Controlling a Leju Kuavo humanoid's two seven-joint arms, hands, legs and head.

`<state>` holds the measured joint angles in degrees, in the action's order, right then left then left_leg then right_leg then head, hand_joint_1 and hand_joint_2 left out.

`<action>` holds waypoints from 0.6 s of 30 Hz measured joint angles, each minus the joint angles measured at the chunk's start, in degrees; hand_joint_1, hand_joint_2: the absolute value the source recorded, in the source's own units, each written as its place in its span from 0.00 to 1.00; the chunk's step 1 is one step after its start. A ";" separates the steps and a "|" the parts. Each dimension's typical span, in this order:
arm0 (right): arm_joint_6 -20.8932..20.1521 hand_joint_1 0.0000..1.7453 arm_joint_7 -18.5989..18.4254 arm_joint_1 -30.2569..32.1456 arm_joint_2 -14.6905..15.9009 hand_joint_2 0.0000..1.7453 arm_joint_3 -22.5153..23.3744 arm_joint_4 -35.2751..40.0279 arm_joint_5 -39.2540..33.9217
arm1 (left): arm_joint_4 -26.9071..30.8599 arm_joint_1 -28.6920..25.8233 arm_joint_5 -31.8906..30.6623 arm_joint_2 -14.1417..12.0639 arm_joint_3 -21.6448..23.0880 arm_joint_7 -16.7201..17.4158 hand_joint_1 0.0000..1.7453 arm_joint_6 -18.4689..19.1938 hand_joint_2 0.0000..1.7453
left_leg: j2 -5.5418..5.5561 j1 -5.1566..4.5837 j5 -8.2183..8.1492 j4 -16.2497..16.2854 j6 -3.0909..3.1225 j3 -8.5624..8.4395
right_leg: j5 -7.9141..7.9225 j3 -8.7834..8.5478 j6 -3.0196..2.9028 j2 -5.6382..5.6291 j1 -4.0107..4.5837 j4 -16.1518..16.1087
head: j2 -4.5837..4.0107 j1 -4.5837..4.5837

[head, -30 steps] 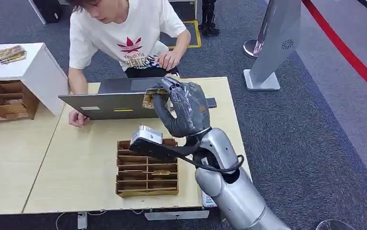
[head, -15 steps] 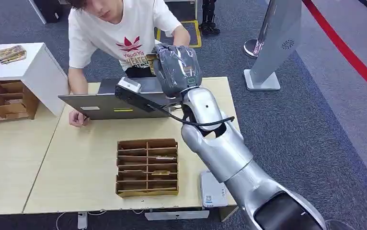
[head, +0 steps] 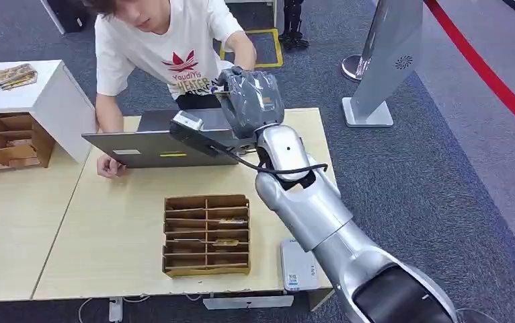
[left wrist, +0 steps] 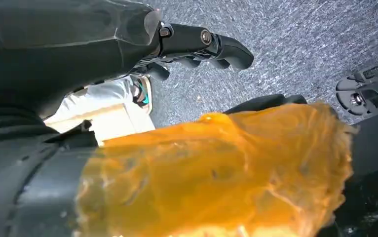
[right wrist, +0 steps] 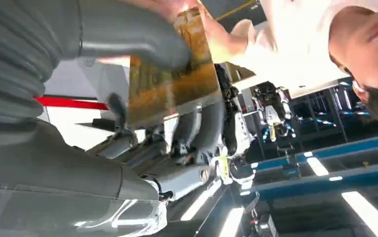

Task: Pass the card to the sensor for recognition and then transmit it.

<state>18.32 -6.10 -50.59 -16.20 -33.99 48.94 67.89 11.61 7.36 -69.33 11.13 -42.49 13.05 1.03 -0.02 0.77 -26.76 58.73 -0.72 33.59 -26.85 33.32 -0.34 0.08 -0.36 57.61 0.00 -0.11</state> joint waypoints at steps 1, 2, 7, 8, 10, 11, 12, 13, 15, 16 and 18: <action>-0.54 0.00 0.02 -0.01 -0.04 1.00 0.07 -0.37 0.09 | 0.00 0.00 0.09 0.00 0.02 0.06 0.00 0.02 0.00 | 0.00 0.00 0.00 0.00 0.00 0.00 | 0.00 0.00 0.00 0.00 0.00 0.00 | 0.00 0.00; -1.05 0.00 0.02 0.00 -0.15 1.00 0.24 -0.77 0.04 | 0.00 0.01 0.13 0.00 0.02 0.13 0.00 0.02 0.00 | 0.00 0.00 0.00 0.00 0.00 0.00 | 0.00 0.00 0.00 0.00 0.00 0.00 | 0.00 0.00; -3.52 0.00 1.90 0.64 -0.78 1.00 1.81 -1.86 -3.69 | 0.00 0.00 0.83 0.00 0.02 0.52 0.00 0.09 0.00 | 0.00 0.00 0.00 0.00 0.00 0.00 | 0.00 0.01 0.00 0.00 0.00 0.00 | 0.00 0.00; -3.76 0.00 2.54 0.94 -0.90 1.00 2.08 -1.86 -4.59 | 0.00 -0.01 1.05 0.00 0.02 0.52 0.00 0.07 0.00 | 0.00 0.00 0.00 0.00 0.00 0.00 | 0.00 0.01 0.00 0.00 0.00 0.00 | 0.00 0.00; -4.13 0.00 4.28 2.12 -1.18 0.00 2.77 -1.12 -6.94 | 0.00 -0.05 1.48 0.00 0.02 0.52 0.00 -0.09 0.00 | 0.00 0.01 -0.01 0.00 -0.01 0.00 | 0.00 0.01 0.00 0.00 0.00 0.00 | 0.00 0.02; -4.48 0.00 5.21 2.84 -1.27 0.00 3.00 -0.54 -8.22 | 0.00 -0.10 1.57 0.00 0.02 0.52 0.00 -0.18 0.00 | 0.00 0.01 -0.01 0.00 -0.01 0.00 | 0.00 0.01 0.00 0.00 0.00 0.00 | 0.00 0.00; -4.81 0.00 6.33 3.67 -1.38 1.00 3.12 0.21 -9.76 | 0.00 -0.13 1.81 0.00 0.02 0.52 0.00 -0.22 0.00 | 0.00 0.01 -0.01 -0.01 -0.01 0.00 | 0.00 0.02 0.00 0.00 0.00 0.00 | 0.00 -0.02; -5.28 0.00 7.82 4.80 -1.42 1.00 3.21 1.61 -12.05 | 0.00 -0.15 2.19 0.00 0.02 0.48 0.00 -0.22 0.00 | 0.00 0.01 -0.01 -0.01 -0.01 0.00 | -0.01 0.02 0.00 0.00 0.00 0.00 | 0.00 0.02; -6.55 0.00 9.92 8.03 -1.44 1.00 3.17 6.25 -16.96 | 0.00 -0.23 3.08 -0.02 0.02 0.18 0.00 -0.35 0.00 | 0.01 0.01 -0.02 -0.02 -0.01 0.01 | -0.03 0.02 0.01 0.01 0.01 0.00 | 0.00 0.00; -7.06 0.00 10.55 10.07 -1.44 1.00 2.91 9.16 -19.81 | 0.00 -0.32 3.67 -0.02 0.02 -0.15 0.00 -0.48 0.00 | 0.01 0.01 -0.03 -0.02 -0.01 0.02 | -0.05 0.02 -0.01 0.01 0.01 0.00 | 0.00 0.02; -7.30 0.00 11.19 14.00 -1.31 1.00 1.86 14.76 -23.60 | 0.00 -0.62 4.52 -0.04 0.02 -0.63 0.00 -0.81 0.00 | 0.01 0.01 -0.06 -0.03 -0.03 0.02 | -0.09 0.04 -0.02 0.00 0.01 0.00 | 0.00 0.02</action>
<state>11.02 5.09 -36.59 -17.51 -32.12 63.70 44.29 11.61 6.74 -64.81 11.08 -42.47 12.41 0.22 -0.01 0.78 -26.82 58.70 -0.75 33.61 -26.94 33.36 -0.36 0.08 -0.36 57.60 0.00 -0.09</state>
